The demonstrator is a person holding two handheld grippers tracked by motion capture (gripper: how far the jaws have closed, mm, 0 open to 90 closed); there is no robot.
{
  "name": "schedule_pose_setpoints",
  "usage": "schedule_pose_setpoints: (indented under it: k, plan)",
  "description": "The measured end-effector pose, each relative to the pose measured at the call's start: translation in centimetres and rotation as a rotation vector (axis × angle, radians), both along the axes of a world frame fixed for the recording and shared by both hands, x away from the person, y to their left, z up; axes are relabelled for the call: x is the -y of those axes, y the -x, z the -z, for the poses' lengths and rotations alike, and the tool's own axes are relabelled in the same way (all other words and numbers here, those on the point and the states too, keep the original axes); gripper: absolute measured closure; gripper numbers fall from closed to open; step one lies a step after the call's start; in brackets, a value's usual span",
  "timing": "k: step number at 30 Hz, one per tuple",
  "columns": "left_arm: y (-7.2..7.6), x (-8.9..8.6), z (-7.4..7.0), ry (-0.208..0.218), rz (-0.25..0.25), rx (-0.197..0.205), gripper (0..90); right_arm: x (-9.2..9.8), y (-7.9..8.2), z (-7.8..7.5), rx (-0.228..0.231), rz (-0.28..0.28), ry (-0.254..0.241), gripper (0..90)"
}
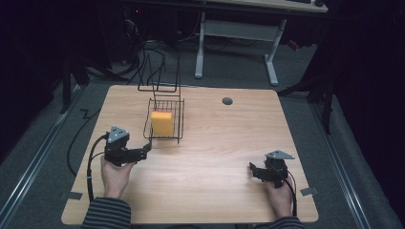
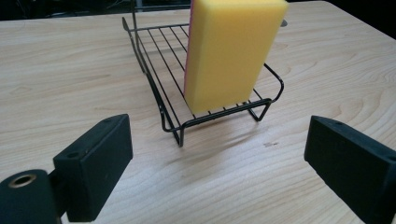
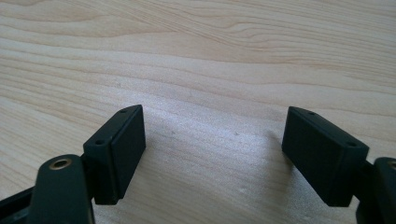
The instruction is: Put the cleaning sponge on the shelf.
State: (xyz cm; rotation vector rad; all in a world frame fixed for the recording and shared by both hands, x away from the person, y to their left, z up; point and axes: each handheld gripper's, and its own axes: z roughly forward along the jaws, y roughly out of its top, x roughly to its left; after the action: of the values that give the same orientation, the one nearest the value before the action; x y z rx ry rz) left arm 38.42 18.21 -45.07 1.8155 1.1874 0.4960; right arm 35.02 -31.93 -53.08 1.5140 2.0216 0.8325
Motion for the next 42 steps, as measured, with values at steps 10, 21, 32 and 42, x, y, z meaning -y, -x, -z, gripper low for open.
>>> schedule_pose_setpoints:
  k: [10, 21, 32, 42]
  plan:
    - [0.8, -1.3, 1.6, 0.031, -0.004, -0.023, 9.8, 0.0, 0.0, 0.0, 0.001, -0.001, 0.001, 21.8]
    - [1.1, -2.0, 2.9, 0.029, -0.013, -0.049, 10.5, 0.0, 0.0, 0.0, 0.000, 0.000, 0.000, 21.8]
    - [1.0, -2.5, 4.5, 0.001, -0.038, -0.083, 11.4, 0.0, 0.0, 0.0, 0.000, 0.001, 0.000, 21.8]
    - [0.6, -2.9, 6.0, -0.038, -0.064, -0.115, 12.0, 0.0, 0.0, 0.0, 0.000, 0.000, 0.000, 21.8]
